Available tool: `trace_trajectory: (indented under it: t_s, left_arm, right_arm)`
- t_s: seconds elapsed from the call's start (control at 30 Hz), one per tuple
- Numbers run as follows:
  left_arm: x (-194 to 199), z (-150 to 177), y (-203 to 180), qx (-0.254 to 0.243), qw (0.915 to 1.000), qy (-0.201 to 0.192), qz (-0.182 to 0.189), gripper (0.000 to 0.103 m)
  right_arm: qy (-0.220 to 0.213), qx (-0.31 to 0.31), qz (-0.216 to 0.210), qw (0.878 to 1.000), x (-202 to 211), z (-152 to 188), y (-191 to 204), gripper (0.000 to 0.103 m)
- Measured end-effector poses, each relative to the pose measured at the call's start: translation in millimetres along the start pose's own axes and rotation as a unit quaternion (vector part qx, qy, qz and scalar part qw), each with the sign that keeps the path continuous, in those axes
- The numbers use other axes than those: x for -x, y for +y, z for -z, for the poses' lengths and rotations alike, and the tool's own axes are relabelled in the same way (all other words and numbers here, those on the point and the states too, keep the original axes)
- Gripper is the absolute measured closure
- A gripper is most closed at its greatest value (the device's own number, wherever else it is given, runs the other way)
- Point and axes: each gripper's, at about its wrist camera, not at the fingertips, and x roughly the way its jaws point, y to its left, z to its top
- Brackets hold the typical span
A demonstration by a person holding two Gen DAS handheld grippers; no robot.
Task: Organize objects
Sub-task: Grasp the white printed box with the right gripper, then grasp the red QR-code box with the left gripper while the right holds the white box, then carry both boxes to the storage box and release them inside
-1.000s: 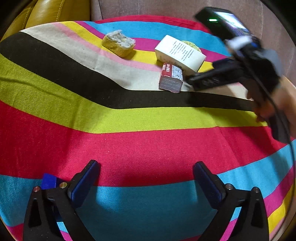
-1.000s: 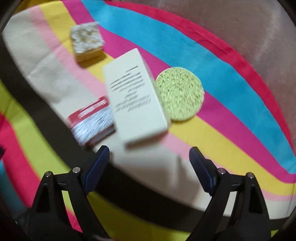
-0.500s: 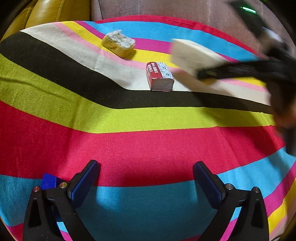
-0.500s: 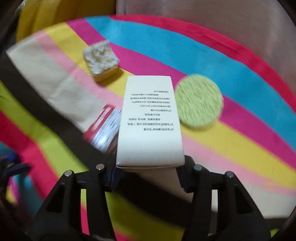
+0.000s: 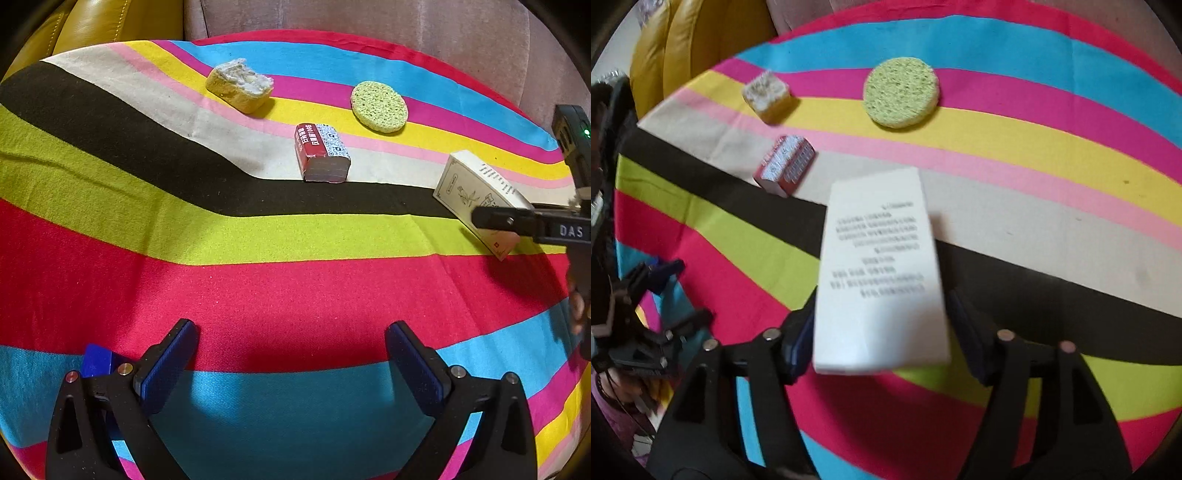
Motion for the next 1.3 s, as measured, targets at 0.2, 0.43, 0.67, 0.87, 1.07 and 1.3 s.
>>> trace_trajectory:
  t_s: [0.2, 0.43, 0.67, 0.87, 1.07, 1.3]
  left_arm:
    - [-12.1, -15.2, -3.6, 0.013, 0.9998, 0.007, -0.010, 0.000]
    - [-61.1, -81.7, -20.6, 0.014, 0.9996, 0.019, -0.012, 0.000]
    - [-98.6, -133.3, -30.9, 0.027, 0.9993, 0.007, -0.023, 0.014]
    - [-48.5, -79.7, -35.0, 0.012, 0.9997, -0.012, 0.018, 0.062]
    - [3.3, -8.3, -14.5, 0.007, 0.9996, -0.019, 0.021, 0.062]
    - [14.1, 8.5, -10.7, -0.005, 0.9995, -0.030, 0.003, 0.061]
  right_arm:
    - [-0.029, 0.043, 0.064, 0.997, -3.6, 1.0, 14.5, 0.047]
    - [-0.030, 0.060, 0.097, 0.993, -1.1, 6.7, 21.8, 0.048]
    - [-0.030, 0.051, 0.099, 0.993, -3.2, 2.7, 18.9, 0.047]
    - [-0.030, 0.046, 0.098, 0.994, -6.5, -1.3, 19.9, 0.047]
    - [-0.031, 0.043, 0.094, 0.994, -5.0, 1.4, 16.5, 0.047]
    - [-0.032, 0.044, 0.098, 0.994, -2.5, 3.6, 15.6, 0.047]
